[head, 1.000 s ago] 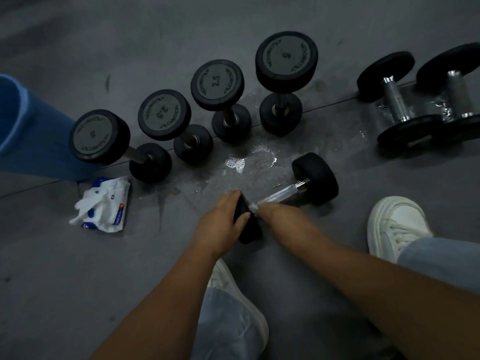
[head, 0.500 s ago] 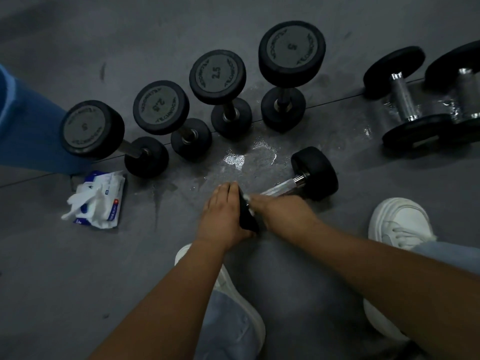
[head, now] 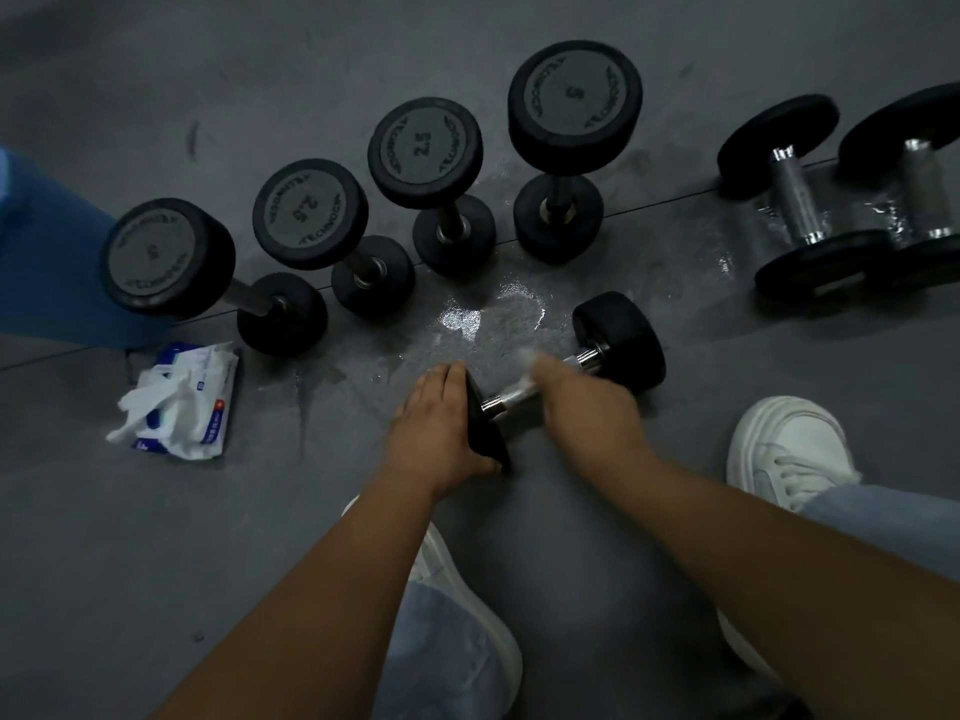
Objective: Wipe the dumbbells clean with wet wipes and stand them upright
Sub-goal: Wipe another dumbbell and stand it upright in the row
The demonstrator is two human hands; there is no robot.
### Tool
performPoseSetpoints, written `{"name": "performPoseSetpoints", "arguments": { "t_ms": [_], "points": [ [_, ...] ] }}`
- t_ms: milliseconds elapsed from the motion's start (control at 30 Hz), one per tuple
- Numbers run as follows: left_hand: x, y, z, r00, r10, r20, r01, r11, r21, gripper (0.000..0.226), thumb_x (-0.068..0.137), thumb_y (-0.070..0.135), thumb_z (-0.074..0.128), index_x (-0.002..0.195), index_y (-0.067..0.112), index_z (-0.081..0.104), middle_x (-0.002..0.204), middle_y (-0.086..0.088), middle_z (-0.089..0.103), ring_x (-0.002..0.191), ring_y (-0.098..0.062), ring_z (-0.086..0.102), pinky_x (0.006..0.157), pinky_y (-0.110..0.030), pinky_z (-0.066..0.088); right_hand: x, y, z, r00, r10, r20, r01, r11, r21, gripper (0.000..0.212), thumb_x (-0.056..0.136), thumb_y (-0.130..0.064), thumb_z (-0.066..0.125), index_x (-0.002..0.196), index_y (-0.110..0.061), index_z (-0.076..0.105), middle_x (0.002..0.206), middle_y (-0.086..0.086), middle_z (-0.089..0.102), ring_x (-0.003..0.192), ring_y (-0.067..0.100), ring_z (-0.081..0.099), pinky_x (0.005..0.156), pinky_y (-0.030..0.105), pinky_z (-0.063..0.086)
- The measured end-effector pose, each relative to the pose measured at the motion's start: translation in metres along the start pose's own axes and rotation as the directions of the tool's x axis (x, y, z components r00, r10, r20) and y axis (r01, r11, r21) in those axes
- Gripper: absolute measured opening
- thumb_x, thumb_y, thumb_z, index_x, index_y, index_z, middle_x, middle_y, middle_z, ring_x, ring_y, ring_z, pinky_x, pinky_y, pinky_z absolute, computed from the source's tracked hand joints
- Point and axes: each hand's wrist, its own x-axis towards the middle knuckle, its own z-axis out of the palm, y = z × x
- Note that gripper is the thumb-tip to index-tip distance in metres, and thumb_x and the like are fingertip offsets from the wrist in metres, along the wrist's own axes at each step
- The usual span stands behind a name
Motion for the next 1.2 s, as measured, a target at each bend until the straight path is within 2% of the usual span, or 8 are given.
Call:
{"name": "performPoseSetpoints", "arguments": {
  "t_ms": [267,400,500,633,733,833,967,1200],
  "points": [
    [0.002,-0.001,-0.002,1.000,-0.002,-0.008,0.002,1.000,0.014,0.127,0.051,0.053,0.087,0.152,0.016,0.019,0.155,-0.002,0.026,0.143,-0.023,0.027,0.112,-0.039,0.033,0.006,0.009,-0.009,1.000,-0.015,-0.025,0.013,0.997,-0.071,0.058,0.096,-0.018,0.041,0.147,-0.040,0.027,0.143,-0.011,0.048,0.102,0.029,0.065,0.081,0.039,0.054],
    [0.005,-0.001,-0.004,1.000,0.002,0.015,-0.003,1.000,0.024,0.128,0.050,0.053,0.088,0.152,0.016,0.019,0.155,-0.002,0.026,0.143,-0.023,0.027,0.113,-0.039,0.032,0.003,0.006,-0.007,0.981,-0.163,0.105,0.177,0.975,-0.137,0.062,0.093,-0.019,0.045,0.147,-0.042,0.025,0.137,-0.011,0.054,0.100,0.026,0.066,0.078,0.034,0.053],
    [0.006,-0.003,-0.006,1.000,-0.002,0.022,0.002,1.000,-0.004,0.126,0.049,0.052,0.088,0.150,0.018,0.022,0.153,-0.001,0.029,0.141,-0.023,0.030,0.110,-0.039,0.034,0.005,0.006,-0.009,0.999,-0.036,0.028,0.040,0.988,-0.152,0.058,0.098,-0.019,0.037,0.151,-0.038,0.020,0.151,-0.014,0.036,0.102,0.029,0.065,0.080,0.037,0.050],
    [0.007,-0.002,-0.008,0.999,0.009,0.033,-0.009,1.000,-0.013,0.125,0.049,0.049,0.088,0.150,0.016,0.023,0.152,-0.002,0.031,0.139,-0.023,0.032,0.109,-0.037,0.035,0.003,-0.004,0.004,0.967,-0.217,0.137,0.234,0.965,-0.120,0.053,0.098,-0.028,0.039,0.148,-0.040,0.024,0.140,-0.006,0.052,0.105,0.027,0.064,0.081,0.036,0.052],
    [0.008,-0.003,-0.011,0.999,0.011,0.042,-0.010,1.000,-0.025,0.128,0.050,0.050,0.089,0.152,0.016,0.020,0.155,-0.002,0.027,0.142,-0.023,0.028,0.112,-0.037,0.032,0.017,0.009,0.002,0.977,-0.168,0.129,0.198,0.942,-0.272,0.063,0.095,-0.013,0.041,0.151,-0.025,0.014,0.155,-0.001,0.027,0.097,0.030,0.066,0.065,0.037,0.048],
    [0.011,-0.004,-0.014,0.998,0.018,0.068,-0.017,1.000,-0.016,0.128,0.052,0.049,0.090,0.153,0.016,0.018,0.156,-0.002,0.027,0.142,-0.023,0.028,0.111,-0.036,0.032,0.027,0.007,-0.001,0.965,-0.163,0.204,0.238,0.873,-0.425,0.047,0.093,-0.009,0.043,0.138,-0.018,0.031,0.139,0.008,0.039,0.097,0.032,0.065,0.059,0.035,0.040],
    [0.012,-0.006,-0.023,0.994,0.028,0.103,-0.031,0.999,0.022,0.125,0.053,0.053,0.088,0.152,0.018,0.021,0.153,-0.001,0.031,0.138,-0.023,0.034,0.109,-0.038,0.037,0.054,-0.013,-0.017,0.967,-0.042,0.253,0.149,0.894,-0.422,0.034,0.089,-0.007,0.050,0.120,-0.020,0.054,0.124,0.007,0.056,0.110,0.029,0.059,0.078,0.037,0.048],
    [0.025,-0.002,-0.031,0.940,0.131,0.314,-0.111,0.990,-0.082,0.103,0.055,0.049,0.091,0.140,0.022,0.039,0.140,-0.002,0.050,0.123,-0.022,0.049,0.099,-0.031,0.043,0.065,-0.006,-0.041,0.722,0.065,0.688,0.378,0.796,-0.472,0.041,0.081,-0.020,0.071,0.120,-0.019,0.059,0.117,0.001,0.060,0.108,0.025,0.059,0.086,0.034,0.049]
  ]
}}
